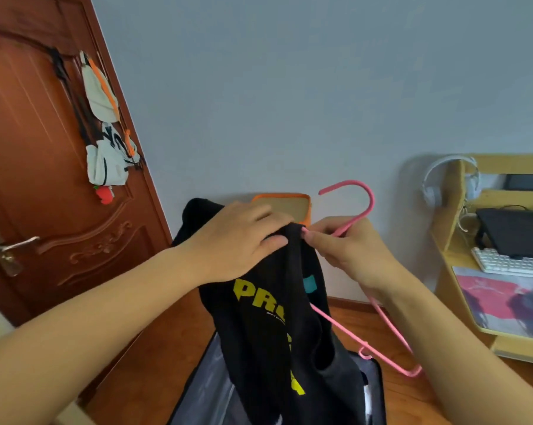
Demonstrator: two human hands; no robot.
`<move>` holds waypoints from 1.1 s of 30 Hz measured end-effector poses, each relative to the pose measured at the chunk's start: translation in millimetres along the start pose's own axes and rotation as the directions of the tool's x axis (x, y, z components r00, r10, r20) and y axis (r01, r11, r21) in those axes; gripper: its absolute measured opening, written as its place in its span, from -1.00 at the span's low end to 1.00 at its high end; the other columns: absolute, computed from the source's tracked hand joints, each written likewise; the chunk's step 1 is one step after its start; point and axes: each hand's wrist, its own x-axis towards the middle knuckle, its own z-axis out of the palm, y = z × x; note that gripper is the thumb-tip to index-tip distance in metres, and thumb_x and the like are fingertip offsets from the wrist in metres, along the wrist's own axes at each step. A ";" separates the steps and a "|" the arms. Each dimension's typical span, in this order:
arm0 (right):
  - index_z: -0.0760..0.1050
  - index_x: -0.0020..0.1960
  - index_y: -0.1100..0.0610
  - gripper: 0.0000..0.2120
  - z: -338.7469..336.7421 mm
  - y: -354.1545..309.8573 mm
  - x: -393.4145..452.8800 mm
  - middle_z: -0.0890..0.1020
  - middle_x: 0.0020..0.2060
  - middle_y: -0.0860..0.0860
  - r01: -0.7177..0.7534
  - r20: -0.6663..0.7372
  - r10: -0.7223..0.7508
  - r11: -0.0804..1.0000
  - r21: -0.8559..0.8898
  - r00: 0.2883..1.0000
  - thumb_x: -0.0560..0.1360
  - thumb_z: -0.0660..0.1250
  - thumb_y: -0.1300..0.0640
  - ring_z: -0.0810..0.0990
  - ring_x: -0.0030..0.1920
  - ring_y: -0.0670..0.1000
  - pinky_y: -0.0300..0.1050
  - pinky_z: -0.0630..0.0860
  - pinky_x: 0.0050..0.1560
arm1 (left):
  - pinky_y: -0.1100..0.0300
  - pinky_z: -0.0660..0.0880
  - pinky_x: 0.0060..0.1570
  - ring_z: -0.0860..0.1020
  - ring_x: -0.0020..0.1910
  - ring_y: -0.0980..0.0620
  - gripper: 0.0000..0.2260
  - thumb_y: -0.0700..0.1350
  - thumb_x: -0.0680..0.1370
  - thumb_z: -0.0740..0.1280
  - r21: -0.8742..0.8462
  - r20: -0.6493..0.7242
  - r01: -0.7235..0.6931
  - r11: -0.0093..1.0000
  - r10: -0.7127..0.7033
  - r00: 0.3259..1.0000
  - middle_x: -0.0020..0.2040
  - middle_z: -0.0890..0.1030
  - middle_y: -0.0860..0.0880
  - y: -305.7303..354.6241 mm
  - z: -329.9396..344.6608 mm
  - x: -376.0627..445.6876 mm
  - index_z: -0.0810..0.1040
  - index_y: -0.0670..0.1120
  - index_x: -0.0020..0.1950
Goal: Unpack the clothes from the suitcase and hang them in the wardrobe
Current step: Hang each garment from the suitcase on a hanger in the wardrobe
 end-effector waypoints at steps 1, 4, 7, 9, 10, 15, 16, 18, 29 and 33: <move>0.62 -0.17 0.33 -0.78 -0.8 0.0 3.1 0.42 -0.43 0.16 0.007 -0.020 -0.007 1.000 -0.015 1.000 0.55 0.42 0.18 0.31 -0.45 -0.02 -0.24 0.26 -0.43 | 0.12 0.45 -0.21 0.52 -0.11 0.04 -0.58 0.17 0.69 0.00 0.052 -0.024 -0.010 0.999 0.012 1.000 -0.08 0.50 0.11 0.8 0.6 4.9 0.55 0.01 0.27; 0.58 -0.12 0.13 -0.83 -0.5 12.2 6.3 0.59 -0.26 -0.01 0.031 -0.348 -0.145 0.949 -0.313 0.926 0.53 0.44 0.04 0.48 -0.29 -0.08 -0.19 0.43 -0.24 | 0.11 0.35 -0.36 0.59 -0.17 -0.05 -0.63 0.13 0.70 0.06 0.098 -0.121 0.058 0.993 -0.046 0.992 -0.12 0.60 0.05 -2.2 2.8 13.2 0.62 0.02 0.15; 0.46 -0.07 0.04 -0.90 15.1 45.5 -27.6 0.52 -0.16 -0.06 0.086 -0.632 -0.374 0.895 -0.439 0.679 0.57 0.36 0.19 0.45 -0.17 -0.08 -0.07 0.43 -0.13 | 0.11 0.30 -0.26 0.57 -0.12 -0.03 -0.75 0.07 0.71 0.14 -0.048 -0.119 0.244 0.969 -0.248 0.961 -0.16 0.57 0.13 -9.9 0.4 14.3 0.60 0.06 0.11; 0.47 0.02 -0.01 -0.89 36.4 76.9 -52.0 0.51 -0.07 -0.14 0.114 -0.430 -0.398 0.826 -0.551 0.810 0.56 0.35 0.17 0.46 -0.08 -0.18 -0.24 0.41 -0.03 | 0.12 0.33 -0.31 0.52 -0.23 0.01 -0.77 0.08 0.71 0.14 -0.074 -0.121 0.267 0.961 -0.274 0.954 -0.29 0.48 0.15 -9.8 -3.6 15.2 0.49 0.05 -0.05; 0.48 0.14 -0.01 -0.82 44.5 92.9 -56.8 0.50 0.05 -0.16 0.119 -0.294 -0.365 0.781 -0.613 0.883 0.56 0.36 0.12 0.46 0.05 -0.22 -0.31 0.40 0.09 | 0.10 0.38 -0.31 0.50 -0.26 0.02 -0.77 0.08 0.71 0.14 -0.082 -0.133 0.256 0.963 -0.265 0.955 -0.31 0.48 0.12 -9.1 -6.6 15.9 0.44 0.05 -0.09; 0.43 0.24 -0.14 -0.63 44.3 128.2 -27.4 0.55 0.05 -0.28 0.042 -0.122 -0.096 0.921 -0.387 0.988 0.49 0.40 0.09 0.53 0.08 -0.26 -0.28 0.45 0.17 | 0.02 0.49 -0.26 0.52 -0.28 0.02 -0.73 0.10 0.70 0.13 -0.070 -0.179 0.194 0.978 -0.204 0.962 -0.31 0.53 0.07 -5.5 -17.3 14.1 0.48 0.01 -0.08; 0.48 0.13 -0.14 -0.75 41.1 136.7 -23.6 0.57 -0.07 -0.28 0.041 -0.039 -0.067 0.884 -0.465 0.997 0.48 0.38 0.05 0.55 0.01 -0.23 -0.16 0.44 0.25 | -0.01 0.51 -0.24 0.54 -0.26 -0.01 -0.71 0.10 0.70 0.12 -0.074 -0.192 0.207 0.976 -0.218 0.957 -0.29 0.55 0.05 -9.5 -20.6 12.4 0.52 -0.02 -0.04; 0.52 0.04 -0.07 -0.84 27.8 152.3 -23.6 0.55 -0.17 -0.25 0.084 0.121 0.004 0.697 -0.712 0.993 0.46 0.35 0.00 0.56 0.05 -0.16 0.08 0.17 0.49 | -0.04 0.54 -0.16 0.58 -0.16 -0.10 -0.69 0.10 0.70 0.13 -0.041 -0.222 0.252 0.967 -0.255 0.941 -0.20 0.63 -0.01 -31.6 -24.1 3.4 0.57 -0.04 0.04; 0.46 -0.14 0.11 -0.76 -62.6 94.1 -5.3 0.53 -0.18 -0.03 0.458 0.323 -0.389 0.329 -0.826 0.863 0.36 0.16 0.40 0.52 -0.11 0.11 0.07 0.52 -0.23 | 0.08 0.45 -0.53 0.57 -0.42 -0.10 -0.53 0.12 0.73 0.05 0.368 -0.161 0.049 0.929 0.012 0.987 -0.29 0.59 -0.03 -121.0 28.8 -103.1 0.68 -0.10 0.10; 0.53 0.22 0.17 -0.73 -18.0 50.3 12.7 0.50 0.24 0.04 0.433 0.099 -0.525 0.564 -0.703 0.845 0.53 0.34 0.31 0.43 0.30 0.05 -0.14 0.36 0.33 | -0.08 0.59 -0.28 0.68 -0.16 -0.18 -0.60 0.09 0.69 0.14 0.127 -0.388 0.308 0.943 -0.238 0.890 -0.10 0.70 -0.08 -104.7 23.6 -99.9 0.67 -0.13 0.11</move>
